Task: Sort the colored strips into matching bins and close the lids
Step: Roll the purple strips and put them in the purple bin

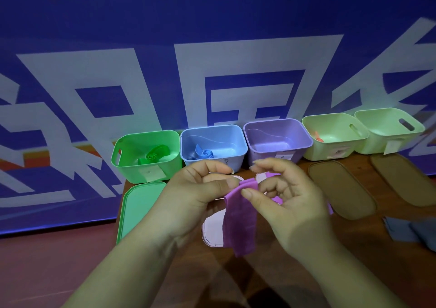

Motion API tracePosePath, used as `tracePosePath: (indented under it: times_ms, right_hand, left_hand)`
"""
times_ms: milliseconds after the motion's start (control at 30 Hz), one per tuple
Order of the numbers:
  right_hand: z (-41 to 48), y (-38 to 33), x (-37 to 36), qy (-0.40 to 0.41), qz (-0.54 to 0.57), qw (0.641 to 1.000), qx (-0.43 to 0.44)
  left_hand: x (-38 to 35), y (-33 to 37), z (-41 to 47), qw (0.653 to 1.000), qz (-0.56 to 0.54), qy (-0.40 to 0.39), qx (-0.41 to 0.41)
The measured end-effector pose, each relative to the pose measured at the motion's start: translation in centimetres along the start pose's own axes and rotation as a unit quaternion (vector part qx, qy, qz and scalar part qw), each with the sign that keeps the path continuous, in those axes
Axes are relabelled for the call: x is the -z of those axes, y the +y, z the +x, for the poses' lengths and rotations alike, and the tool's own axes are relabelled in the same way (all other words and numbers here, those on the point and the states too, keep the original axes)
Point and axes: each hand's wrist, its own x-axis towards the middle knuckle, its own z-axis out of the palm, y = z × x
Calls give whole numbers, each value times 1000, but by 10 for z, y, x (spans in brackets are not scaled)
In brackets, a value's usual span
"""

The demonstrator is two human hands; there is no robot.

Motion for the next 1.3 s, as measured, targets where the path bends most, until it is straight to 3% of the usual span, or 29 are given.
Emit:
tracePosePath:
  times_ms: [233, 400, 600, 767, 967, 1300]
  right_hand:
    - [2, -2, 1, 0, 60, 998, -18]
    - [3, -2, 1, -2, 64, 997, -31]
    - [4, 1, 2, -19, 53, 998, -42]
    - [6, 3, 11, -55, 124, 988, -79]
    - [12, 13, 18, -66, 72, 992, -82]
    - [25, 41, 44, -58, 10, 989, -137]
  left_hand:
    - [9, -7, -2, 997, -1, -7, -78]
    - [12, -13, -6, 976, 129, 16, -174]
    - [8, -19, -6, 950, 192, 62, -236]
    - [6, -23, -2, 948, 203, 59, -239]
    - [7, -33, 10, 942, 241, 60, -225]
    - [-6, -61, 46, 966, 209, 50, -144]
